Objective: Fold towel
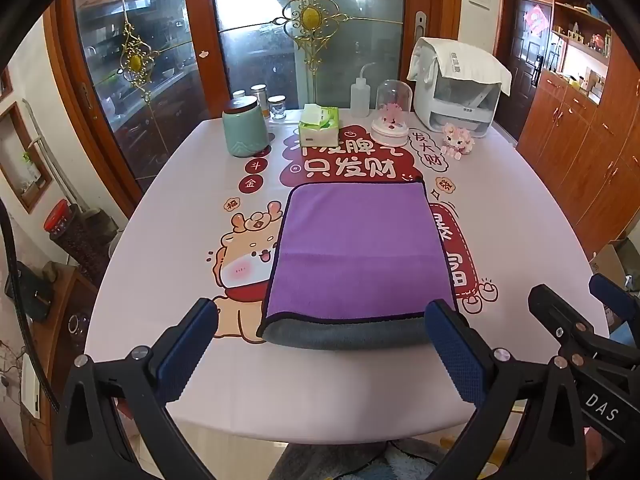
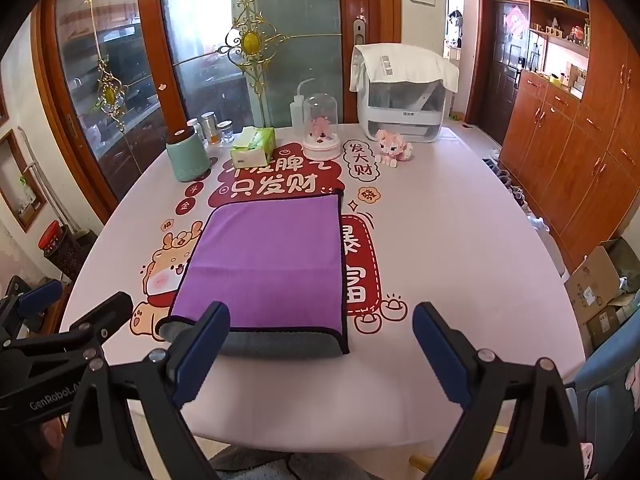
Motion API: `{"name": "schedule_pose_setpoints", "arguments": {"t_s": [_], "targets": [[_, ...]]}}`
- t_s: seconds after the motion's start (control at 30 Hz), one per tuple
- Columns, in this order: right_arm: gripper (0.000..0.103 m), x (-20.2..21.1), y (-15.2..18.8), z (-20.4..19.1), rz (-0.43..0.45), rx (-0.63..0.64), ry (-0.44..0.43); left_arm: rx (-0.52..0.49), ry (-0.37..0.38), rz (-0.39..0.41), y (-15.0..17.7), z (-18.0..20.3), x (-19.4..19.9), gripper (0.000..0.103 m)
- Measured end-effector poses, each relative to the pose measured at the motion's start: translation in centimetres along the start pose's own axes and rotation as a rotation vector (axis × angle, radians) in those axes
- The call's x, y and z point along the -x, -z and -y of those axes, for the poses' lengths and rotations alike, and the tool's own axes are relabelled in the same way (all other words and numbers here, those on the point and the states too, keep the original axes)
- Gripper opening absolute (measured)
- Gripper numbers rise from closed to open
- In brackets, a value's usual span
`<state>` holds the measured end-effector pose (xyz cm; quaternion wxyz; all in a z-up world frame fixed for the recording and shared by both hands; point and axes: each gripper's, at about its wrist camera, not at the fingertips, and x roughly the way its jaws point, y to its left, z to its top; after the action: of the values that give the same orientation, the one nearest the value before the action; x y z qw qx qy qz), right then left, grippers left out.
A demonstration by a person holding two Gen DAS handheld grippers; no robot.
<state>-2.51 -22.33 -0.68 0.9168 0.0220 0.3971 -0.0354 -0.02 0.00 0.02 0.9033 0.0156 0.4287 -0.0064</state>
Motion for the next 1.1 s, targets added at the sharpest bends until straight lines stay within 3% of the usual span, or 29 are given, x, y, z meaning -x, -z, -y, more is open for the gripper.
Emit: {"name": "schedule_pose_setpoints", "arguments": {"t_s": [1.1], "targets": [[0.094,-0.4,0.3,1.0,-0.014,-0.015,0.015,-0.030,-0.006,-0.023,0.4,0.9,-0.2,0.102]]}}
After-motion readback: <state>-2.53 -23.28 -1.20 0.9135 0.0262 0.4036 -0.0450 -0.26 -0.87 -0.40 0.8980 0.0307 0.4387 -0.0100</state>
